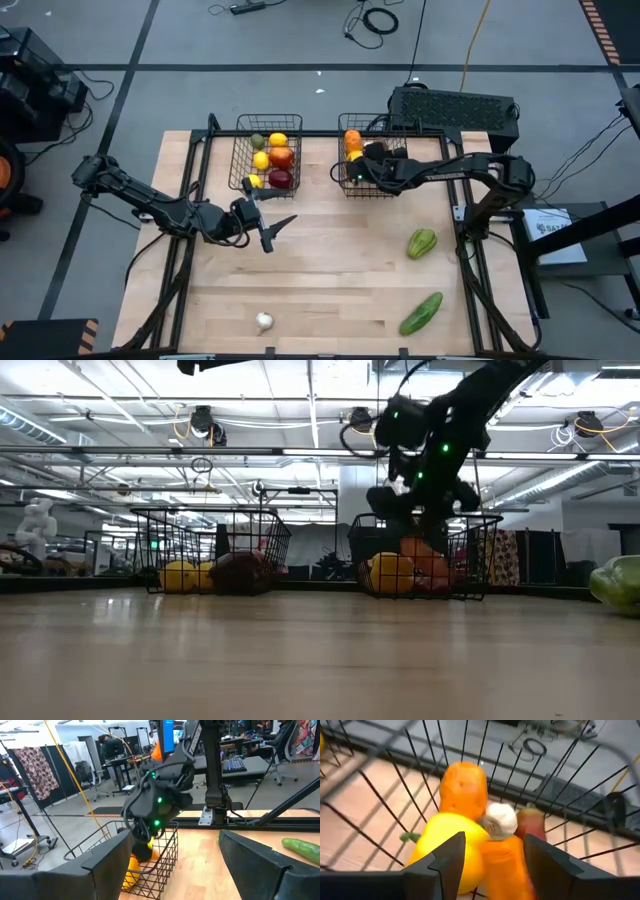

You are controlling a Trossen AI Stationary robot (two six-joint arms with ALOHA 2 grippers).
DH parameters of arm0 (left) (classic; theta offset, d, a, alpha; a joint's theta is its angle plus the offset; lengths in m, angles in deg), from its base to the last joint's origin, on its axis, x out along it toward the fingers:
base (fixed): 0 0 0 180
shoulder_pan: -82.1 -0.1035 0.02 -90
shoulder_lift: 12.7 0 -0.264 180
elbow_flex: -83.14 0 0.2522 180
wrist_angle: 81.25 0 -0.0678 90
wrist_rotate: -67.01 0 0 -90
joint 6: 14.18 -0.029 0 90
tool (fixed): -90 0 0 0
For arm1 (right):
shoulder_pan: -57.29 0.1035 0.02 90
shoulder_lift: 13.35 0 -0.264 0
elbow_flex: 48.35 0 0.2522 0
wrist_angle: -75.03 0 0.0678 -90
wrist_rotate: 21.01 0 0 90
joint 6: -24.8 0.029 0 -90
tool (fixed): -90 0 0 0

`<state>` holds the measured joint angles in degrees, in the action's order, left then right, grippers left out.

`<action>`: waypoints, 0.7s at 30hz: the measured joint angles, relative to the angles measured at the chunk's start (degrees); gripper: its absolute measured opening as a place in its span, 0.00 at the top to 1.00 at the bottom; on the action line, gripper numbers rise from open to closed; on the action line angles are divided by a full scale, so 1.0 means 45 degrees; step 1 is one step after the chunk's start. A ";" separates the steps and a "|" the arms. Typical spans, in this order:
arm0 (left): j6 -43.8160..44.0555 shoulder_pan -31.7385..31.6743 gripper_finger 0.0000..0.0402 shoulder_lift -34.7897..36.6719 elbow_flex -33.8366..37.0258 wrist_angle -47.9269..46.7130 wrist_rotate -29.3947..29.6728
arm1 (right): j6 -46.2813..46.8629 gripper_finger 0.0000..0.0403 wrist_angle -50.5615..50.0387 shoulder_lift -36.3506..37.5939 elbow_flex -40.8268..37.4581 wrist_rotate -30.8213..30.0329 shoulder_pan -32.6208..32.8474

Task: Sort produce into baskets
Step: Put the orange chili pepper into the right mesh basket, then put the green cucumber into the right mesh basket

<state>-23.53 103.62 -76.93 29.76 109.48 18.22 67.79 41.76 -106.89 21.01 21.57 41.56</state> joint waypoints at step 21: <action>-0.0087 0.0000 0.24 -0.0005 0.0000 -0.0684 -0.0053 | -0.2093 0.34 -0.1091 0.3986 0.0010 0.0295 0.3399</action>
<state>-23.92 103.62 -76.95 29.76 106.40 17.98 58.37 36.85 -88.95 21.05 22.90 56.85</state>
